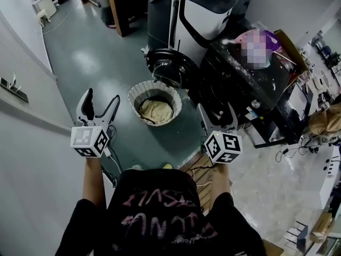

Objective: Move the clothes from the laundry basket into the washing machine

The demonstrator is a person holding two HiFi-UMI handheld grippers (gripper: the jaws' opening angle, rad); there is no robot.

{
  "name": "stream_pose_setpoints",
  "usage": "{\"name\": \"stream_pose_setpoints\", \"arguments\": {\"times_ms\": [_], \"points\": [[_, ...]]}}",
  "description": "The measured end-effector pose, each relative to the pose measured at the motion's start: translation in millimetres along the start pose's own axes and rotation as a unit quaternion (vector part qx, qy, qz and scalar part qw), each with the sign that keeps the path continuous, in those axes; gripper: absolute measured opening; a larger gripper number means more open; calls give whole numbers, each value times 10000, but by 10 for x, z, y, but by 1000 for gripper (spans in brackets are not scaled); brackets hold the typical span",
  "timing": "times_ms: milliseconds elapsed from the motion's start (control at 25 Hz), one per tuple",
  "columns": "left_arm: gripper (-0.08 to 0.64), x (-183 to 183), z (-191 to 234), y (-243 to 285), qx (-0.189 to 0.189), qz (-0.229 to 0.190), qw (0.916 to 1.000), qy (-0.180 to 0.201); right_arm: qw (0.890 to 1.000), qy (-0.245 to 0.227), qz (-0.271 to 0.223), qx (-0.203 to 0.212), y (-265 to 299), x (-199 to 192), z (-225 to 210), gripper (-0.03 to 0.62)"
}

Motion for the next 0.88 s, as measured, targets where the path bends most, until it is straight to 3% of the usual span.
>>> {"name": "stream_pose_setpoints", "arguments": {"times_ms": [360,880], "points": [[416,-25,-226,246,166,98,9998,37,9996,66,121,234,269,-65,-338,416],[416,-202,128,770,-135,310,9994,-86,9993,199,302,112,764,-233,-266,416]]}}
Point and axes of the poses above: the fingertips, and each gripper's own axes: y forward along the fingers, z to its left, x out of its top, the point moved 10 cm from there along -y, backward along the fingers, and after that the axes turned 11 degrees about -x, right-handed, at the moved point
